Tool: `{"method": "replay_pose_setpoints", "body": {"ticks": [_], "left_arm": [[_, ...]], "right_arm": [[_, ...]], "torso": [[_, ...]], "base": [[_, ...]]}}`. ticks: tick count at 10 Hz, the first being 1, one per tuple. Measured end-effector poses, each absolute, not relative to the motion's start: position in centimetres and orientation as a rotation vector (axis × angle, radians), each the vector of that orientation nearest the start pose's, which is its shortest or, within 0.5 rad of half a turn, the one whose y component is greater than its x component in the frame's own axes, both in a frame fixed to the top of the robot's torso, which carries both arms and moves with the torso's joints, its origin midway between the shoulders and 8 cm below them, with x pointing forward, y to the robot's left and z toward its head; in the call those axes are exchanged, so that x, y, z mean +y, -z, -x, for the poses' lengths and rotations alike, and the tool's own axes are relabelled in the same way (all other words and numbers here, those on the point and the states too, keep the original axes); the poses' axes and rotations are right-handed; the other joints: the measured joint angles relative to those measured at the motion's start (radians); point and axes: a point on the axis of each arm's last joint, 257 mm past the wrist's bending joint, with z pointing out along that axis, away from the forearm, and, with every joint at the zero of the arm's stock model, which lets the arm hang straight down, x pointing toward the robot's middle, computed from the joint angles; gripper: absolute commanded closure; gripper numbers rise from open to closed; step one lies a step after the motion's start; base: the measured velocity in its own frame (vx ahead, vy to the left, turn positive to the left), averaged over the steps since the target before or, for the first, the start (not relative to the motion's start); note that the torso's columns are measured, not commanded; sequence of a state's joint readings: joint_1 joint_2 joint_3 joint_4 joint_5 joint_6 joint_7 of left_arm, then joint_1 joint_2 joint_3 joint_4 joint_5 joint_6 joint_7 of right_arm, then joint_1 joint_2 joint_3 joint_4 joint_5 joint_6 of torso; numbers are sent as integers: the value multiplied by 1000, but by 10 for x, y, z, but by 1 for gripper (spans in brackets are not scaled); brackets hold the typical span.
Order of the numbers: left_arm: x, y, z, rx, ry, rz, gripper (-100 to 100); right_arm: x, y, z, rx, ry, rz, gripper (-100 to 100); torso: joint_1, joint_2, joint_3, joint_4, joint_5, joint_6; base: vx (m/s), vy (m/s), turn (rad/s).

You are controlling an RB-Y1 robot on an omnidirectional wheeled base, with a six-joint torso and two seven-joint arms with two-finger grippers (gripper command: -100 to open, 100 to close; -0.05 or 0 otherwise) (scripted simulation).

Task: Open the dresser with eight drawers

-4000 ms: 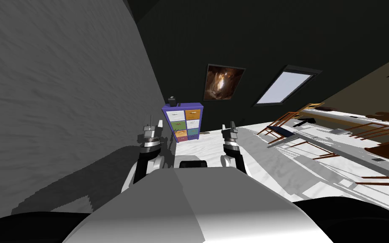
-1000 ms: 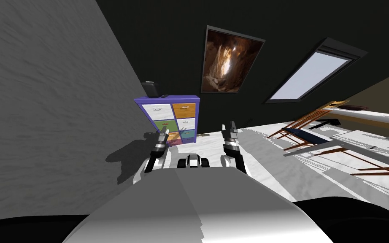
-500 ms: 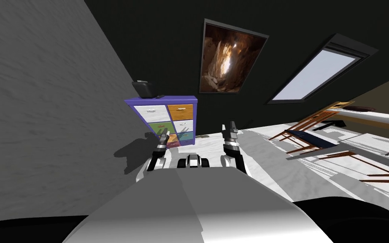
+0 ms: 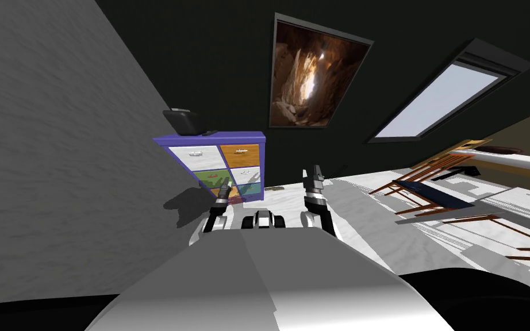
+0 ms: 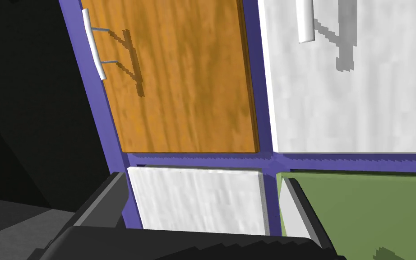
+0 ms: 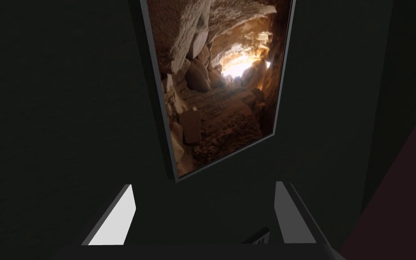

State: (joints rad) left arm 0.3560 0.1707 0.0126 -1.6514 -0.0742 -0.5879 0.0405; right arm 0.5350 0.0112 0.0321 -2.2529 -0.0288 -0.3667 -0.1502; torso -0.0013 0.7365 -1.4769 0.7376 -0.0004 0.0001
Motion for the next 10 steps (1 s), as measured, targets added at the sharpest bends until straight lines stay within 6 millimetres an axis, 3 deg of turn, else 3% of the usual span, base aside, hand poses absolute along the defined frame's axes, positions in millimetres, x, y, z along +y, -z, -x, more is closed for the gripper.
{"method": "replay_pose_setpoints", "body": {"ticks": [6, 10], "left_arm": [[294, 250, -417, 1071, 1164, 929, -100], [278, 273, -418, 1030, 1185, 1031, -100]], "right_arm": [[-281, 27, -367, 663, -1427, -912, 0], [-281, 27, -367, 663, -1427, -912, 0]], "torso": [[1, 3, 2, 1, 0, 0], [2, 2, 1, 1, 1, 0]], "base": [[124, -77, 11], [76, -54, 6]]}}
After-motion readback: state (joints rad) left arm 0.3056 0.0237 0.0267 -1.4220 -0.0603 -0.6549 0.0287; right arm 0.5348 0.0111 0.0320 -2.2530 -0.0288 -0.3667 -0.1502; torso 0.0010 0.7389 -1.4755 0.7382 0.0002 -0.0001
